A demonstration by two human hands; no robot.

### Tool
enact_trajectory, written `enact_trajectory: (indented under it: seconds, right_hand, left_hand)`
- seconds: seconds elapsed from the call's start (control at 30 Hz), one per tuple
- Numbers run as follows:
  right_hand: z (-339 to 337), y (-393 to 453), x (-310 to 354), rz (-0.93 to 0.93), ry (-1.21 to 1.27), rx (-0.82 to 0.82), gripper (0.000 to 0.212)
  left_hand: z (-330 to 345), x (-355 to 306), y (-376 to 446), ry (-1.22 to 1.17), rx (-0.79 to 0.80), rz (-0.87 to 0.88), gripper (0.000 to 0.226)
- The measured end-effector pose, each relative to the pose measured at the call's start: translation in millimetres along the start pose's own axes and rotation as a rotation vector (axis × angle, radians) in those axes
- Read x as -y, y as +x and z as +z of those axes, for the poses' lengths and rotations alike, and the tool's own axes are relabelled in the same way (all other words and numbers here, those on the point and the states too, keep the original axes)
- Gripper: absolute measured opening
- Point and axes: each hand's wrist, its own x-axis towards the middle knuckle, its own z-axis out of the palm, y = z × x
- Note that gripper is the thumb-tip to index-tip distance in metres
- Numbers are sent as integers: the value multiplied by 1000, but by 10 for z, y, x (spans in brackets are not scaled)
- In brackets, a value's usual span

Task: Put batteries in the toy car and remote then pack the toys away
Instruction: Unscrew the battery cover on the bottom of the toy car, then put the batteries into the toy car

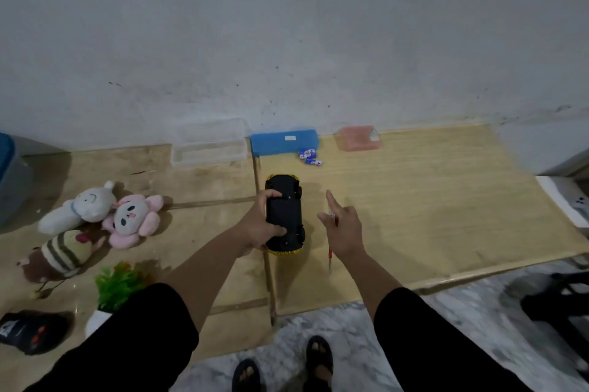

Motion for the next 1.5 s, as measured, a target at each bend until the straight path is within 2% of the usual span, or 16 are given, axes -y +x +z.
enact_trajectory:
  seconds: [0.13, 0.37, 0.63, 0.73, 0.8, 0.93, 1.0, 1.07, 1.13, 1.2, 1.4, 1.5]
  right_hand:
    - [67, 26, -329, 44, -43, 106, 59]
    - [79, 152, -537, 54, -206, 255, 60]
    - [84, 230, -629, -65, -384, 317, 62]
    - [60, 251, -615, -67, -353, 350, 61]
    - [25, 269, -578, -114, -299, 315, 60]
    - [-20, 348, -358, -363, -156, 148, 77]
    - [-48, 370, -178, -468, -148, 129, 72]
    - [-75, 358, -30, -519, -164, 186, 65]
    - [-86, 348, 24, -514, -200, 254, 58]
    - [-99, 348, 33, -498, -219, 262, 59]
    - [-212, 401, 126, -457, -79, 220, 66]
    - [-329, 407, 142, -381, 13, 240, 64]
  left_hand:
    - [130, 70, 65, -5, -33, -48, 68]
    - [271, 217, 126, -104, -94, -96, 67]
    - [360, 333, 138, -147, -117, -155, 62]
    - [399, 321, 128, -156, -127, -179, 62]
    - [412, 306, 113, -153, -137, -190, 63]
    - [438, 241, 94, -150, -140, -177, 63]
    - [446, 206, 95, -144, -145, -157, 65]
    - [449, 178, 113, -121, -142, -146, 66]
    - [460, 130, 114, -103, -144, -129, 67]
    - [465, 83, 126, -83, -143, -106, 66]
    - [558, -17, 157, -22, -125, -84, 70]
    - [655, -52, 186, -9, -96, -94, 72]
